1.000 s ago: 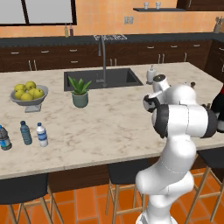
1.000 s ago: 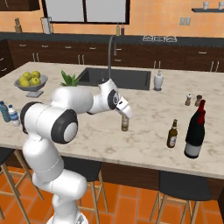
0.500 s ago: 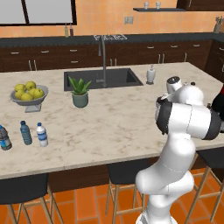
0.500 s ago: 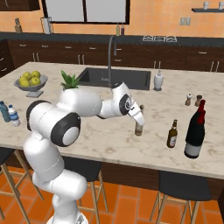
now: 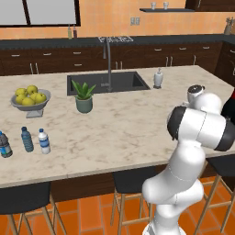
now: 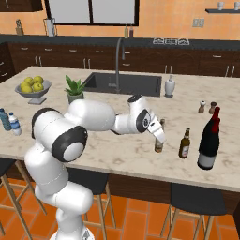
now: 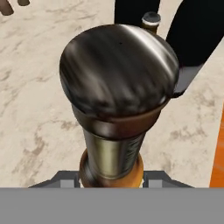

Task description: Move the plastic bottles in the middle to the plastics group, and the glass bottles in the middle to the glass group.

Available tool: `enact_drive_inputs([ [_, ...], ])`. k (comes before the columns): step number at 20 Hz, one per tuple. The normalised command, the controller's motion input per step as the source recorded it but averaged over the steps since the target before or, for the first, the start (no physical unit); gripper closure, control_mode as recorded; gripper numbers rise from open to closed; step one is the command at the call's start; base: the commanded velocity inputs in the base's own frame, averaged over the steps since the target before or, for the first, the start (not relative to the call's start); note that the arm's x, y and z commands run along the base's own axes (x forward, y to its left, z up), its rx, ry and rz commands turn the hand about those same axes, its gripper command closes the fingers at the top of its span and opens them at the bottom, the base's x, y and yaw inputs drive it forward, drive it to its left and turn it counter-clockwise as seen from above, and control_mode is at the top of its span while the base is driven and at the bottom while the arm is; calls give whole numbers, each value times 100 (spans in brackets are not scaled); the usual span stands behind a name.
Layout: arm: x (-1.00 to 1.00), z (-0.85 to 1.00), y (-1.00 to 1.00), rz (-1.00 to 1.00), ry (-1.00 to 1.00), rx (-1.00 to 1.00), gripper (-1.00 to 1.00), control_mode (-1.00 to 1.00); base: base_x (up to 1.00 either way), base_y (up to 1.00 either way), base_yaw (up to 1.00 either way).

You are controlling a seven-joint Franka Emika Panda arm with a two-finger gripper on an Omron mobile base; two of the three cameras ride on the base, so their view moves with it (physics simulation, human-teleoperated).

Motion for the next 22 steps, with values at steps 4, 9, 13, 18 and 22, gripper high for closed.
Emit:
enact_drive_inputs([
  [4,-2,0,-33,-3,9,0,100,-100,0,0,0],
  [9,-6,0,-17,-1,5,0,100,-100,0,0,0],
  [13,-15,-2,-21,-1,2,0,100,-100,0,0,0],
  [18,-13,-26,-7,0,-11,0,100,-100,0,0,0],
  [22,-7,-21,0,0,-8,-2,100,-100,0,0,0],
])
